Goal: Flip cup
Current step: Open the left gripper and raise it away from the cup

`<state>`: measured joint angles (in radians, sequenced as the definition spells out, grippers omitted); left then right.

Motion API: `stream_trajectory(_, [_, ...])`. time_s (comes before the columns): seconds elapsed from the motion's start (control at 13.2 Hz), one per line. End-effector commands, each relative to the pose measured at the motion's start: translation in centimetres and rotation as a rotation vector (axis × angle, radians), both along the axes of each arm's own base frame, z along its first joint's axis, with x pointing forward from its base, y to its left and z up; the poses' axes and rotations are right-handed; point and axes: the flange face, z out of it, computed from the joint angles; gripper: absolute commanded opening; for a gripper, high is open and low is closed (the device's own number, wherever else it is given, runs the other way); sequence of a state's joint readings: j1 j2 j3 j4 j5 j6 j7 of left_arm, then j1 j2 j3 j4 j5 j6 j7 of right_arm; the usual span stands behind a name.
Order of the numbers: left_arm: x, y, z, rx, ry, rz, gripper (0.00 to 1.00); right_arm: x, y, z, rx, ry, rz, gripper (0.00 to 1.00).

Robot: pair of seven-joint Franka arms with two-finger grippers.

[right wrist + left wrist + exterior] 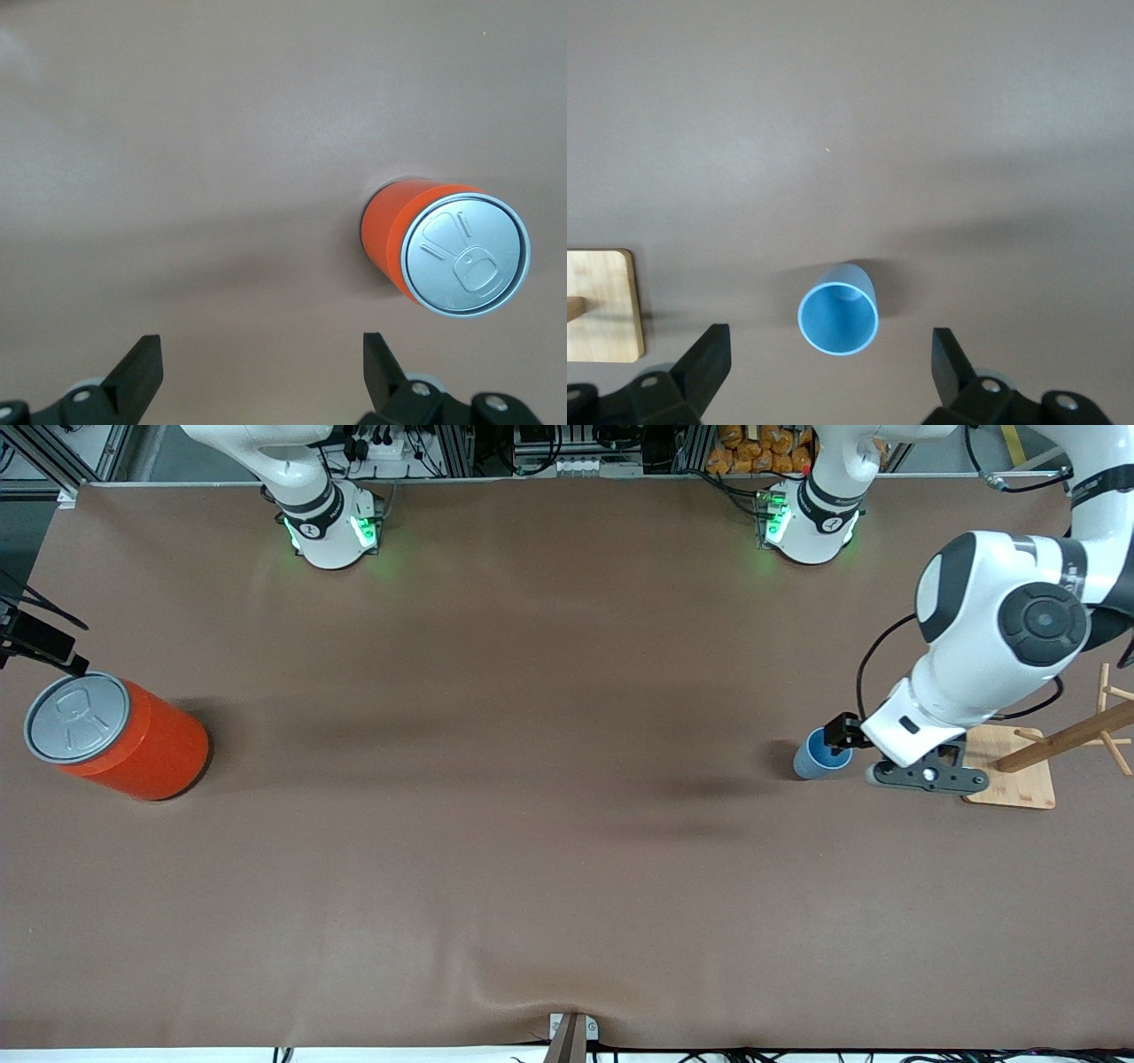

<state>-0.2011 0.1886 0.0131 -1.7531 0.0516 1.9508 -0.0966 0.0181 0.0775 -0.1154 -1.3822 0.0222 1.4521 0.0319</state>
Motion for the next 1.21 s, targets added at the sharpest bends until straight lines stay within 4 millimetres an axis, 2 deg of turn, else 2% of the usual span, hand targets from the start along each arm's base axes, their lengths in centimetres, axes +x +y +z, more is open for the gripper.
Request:
stream_trajectory(0.0, [0.8,2.0,2.4,-0.013,-0.024,0.025,1.00,-0.4,0.2,0.6,-0.010,0.000,-0.013,1.00])
stream_trajectory(0.15, [0.3,2.9,4.6,-0.026,-0.054,0.038,1.00,-0.4,0.2,0.6,-0.010,0.000,-0.013,1.00])
stream_trajectory(0.3, [-1.3,2.8,7.0,-0.024,-0.042,0.035,1.00,-0.3,0.1,0.7,-0.011,-0.008,-0.015,1.00])
stream_trajectory(0.45, [-4.0,2.6,10.1,-0.088,0.001,0.065,1.00,-0.3,0.1,0.7,-0.009,-0.008,-0.015,1.00])
stream_trajectory(0.68, [-8.0,5.3,15.3,-0.105,0.017,0.101,1.00,-0.3,0.1,0.7,-0.010,-0.009,-0.015,1.00])
stream_trajectory(0.91, [-12.2,5.7,20.4,-0.094,-0.007,0.112,1.00,-0.3,0.2,0.7,-0.009,-0.008,-0.013,1.00])
stream_trajectory(0.98, [-12.8,5.8,21.1,-0.092,-0.009,0.105,1.00,-0.2,0.2,0.6,-0.009,-0.006,-0.013,1.00])
stream_trajectory(1.06, [-12.5,5.7,21.9,-0.092,-0.026,0.105,1.00,-0.3,0.2,0.7,-0.009,-0.006,-0.013,1.00])
stream_trajectory(1.14, [-11.5,5.6,21.6,-0.086,-0.023,0.102,1.00,-0.2,0.2,0.6,-0.009,-0.006,-0.013,1.00])
